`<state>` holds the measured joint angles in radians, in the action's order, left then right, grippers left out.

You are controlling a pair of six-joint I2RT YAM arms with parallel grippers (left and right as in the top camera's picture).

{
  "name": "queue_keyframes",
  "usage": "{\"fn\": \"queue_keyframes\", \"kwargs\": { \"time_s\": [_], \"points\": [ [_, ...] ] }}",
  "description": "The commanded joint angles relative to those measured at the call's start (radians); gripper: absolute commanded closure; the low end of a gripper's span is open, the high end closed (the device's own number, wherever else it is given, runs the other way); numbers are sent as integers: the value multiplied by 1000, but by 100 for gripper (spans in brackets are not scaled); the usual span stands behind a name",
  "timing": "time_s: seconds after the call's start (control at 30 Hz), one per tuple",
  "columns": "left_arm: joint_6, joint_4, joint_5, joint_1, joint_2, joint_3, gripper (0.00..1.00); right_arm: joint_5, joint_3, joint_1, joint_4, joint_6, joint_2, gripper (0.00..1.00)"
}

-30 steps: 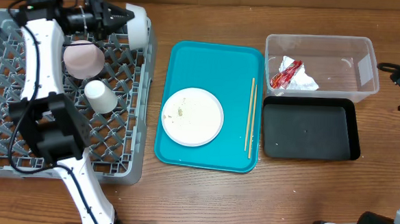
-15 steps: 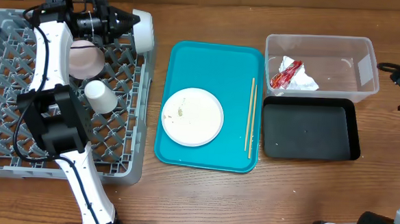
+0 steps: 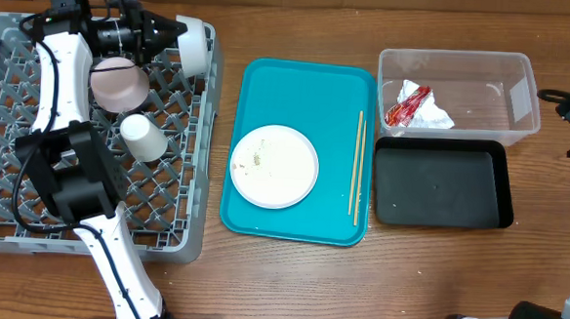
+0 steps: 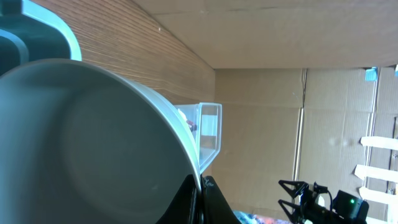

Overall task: Sort waste into correct bins and load items into the dishwasher
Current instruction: 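Lower the bowl into the rack's upper-left area with the left gripper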

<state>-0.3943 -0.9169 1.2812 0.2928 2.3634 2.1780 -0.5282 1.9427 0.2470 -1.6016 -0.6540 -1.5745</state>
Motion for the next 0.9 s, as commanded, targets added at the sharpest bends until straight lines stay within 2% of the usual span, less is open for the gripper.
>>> {"fn": "queue_keyframes", "kwargs": {
  "time_s": [0.0,0.27,0.43,0.63,0.87],
  "points": [
    [-14,-3,2,2,13,-5,96,-8,2,2,2,0,5,0],
    [-2,-2,-2,2,-21,21,96,-8,2,2,2,0,5,0],
    [-2,-16,-92,2,-116,39,96,-8,2,2,2,0,5,0],
    [22,-165,-389,15,-258,39,96,-8,1,2,2,0,5,0],
    [100,-309,-371,113,-313,35,96,-8,2,2,2,0,5,0]
  ]
}}
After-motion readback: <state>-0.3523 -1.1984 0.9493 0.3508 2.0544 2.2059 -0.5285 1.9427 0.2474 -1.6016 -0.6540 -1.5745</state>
